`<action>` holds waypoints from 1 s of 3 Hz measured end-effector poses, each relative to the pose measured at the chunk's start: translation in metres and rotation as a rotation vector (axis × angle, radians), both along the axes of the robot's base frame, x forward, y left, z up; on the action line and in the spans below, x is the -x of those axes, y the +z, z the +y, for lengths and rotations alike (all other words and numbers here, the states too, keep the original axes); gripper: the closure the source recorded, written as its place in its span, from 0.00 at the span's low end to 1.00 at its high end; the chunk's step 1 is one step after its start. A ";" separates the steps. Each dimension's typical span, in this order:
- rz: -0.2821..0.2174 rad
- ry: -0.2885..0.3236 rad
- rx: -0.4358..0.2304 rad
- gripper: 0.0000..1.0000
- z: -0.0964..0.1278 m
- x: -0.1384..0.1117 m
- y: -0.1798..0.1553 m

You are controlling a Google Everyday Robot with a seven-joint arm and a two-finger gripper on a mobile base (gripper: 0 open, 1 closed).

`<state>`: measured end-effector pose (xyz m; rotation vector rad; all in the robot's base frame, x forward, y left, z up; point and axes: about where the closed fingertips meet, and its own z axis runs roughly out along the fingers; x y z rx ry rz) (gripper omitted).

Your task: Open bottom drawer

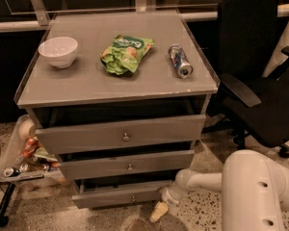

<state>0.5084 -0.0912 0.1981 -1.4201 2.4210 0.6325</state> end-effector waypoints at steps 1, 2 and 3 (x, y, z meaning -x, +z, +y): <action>-0.043 0.077 0.022 0.00 0.015 -0.004 0.026; -0.041 0.079 0.023 0.00 0.015 -0.004 0.026; -0.094 0.066 0.063 0.00 0.009 -0.017 0.023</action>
Offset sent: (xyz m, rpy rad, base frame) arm 0.0001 0.0205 0.0417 -0.0450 -0.0182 0.1500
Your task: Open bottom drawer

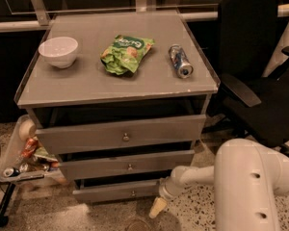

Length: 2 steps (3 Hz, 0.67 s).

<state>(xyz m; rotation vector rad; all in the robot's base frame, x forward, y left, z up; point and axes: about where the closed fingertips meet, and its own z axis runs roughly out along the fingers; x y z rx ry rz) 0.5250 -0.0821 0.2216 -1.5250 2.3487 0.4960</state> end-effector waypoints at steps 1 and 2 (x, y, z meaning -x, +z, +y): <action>-0.060 -0.008 0.047 0.00 -0.010 -0.021 -0.006; -0.095 -0.009 0.073 0.00 -0.015 -0.037 -0.017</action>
Offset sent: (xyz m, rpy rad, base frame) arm 0.0610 -0.0241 -0.0274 -0.1058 -0.1444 -0.0133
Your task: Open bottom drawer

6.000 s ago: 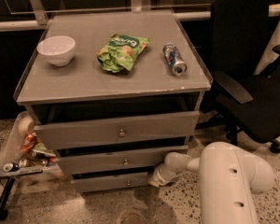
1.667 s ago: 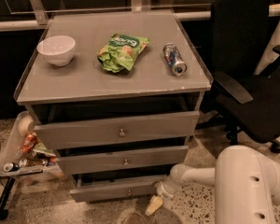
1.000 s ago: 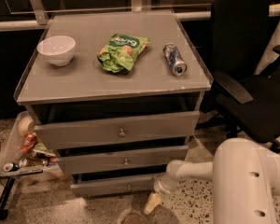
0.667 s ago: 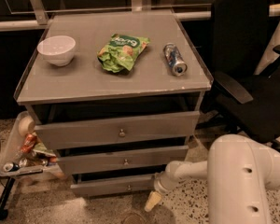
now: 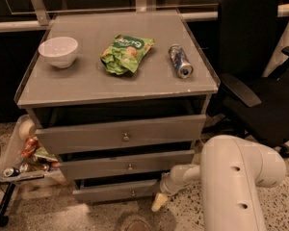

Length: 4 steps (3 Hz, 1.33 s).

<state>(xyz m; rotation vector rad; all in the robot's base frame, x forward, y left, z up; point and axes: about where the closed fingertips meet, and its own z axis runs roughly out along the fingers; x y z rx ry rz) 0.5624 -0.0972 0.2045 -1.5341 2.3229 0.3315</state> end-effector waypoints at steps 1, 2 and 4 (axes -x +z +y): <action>-0.011 0.003 0.015 0.00 -0.004 -0.010 -0.014; -0.002 0.004 0.020 0.00 -0.009 -0.014 -0.030; 0.046 0.001 0.044 0.01 -0.017 -0.007 -0.053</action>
Offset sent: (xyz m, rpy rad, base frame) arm 0.0240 -0.0169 -0.0480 -0.0285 0.0030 0.0032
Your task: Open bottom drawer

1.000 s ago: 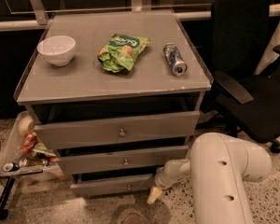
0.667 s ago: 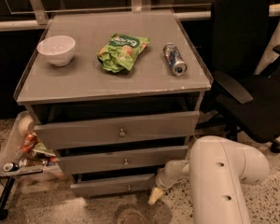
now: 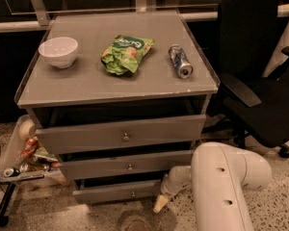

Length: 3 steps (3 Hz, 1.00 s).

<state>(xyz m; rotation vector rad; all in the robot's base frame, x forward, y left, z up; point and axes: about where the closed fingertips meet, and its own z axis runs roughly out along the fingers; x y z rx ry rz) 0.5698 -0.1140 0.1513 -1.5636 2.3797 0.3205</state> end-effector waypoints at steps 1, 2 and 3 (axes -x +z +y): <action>0.000 0.000 0.000 0.20 0.000 0.000 0.000; 0.000 0.000 0.000 0.43 0.000 0.000 0.000; 0.000 0.000 0.000 0.66 0.000 0.000 0.000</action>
Offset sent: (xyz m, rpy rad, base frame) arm 0.0000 0.0000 0.0000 0.0000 0.0000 0.0000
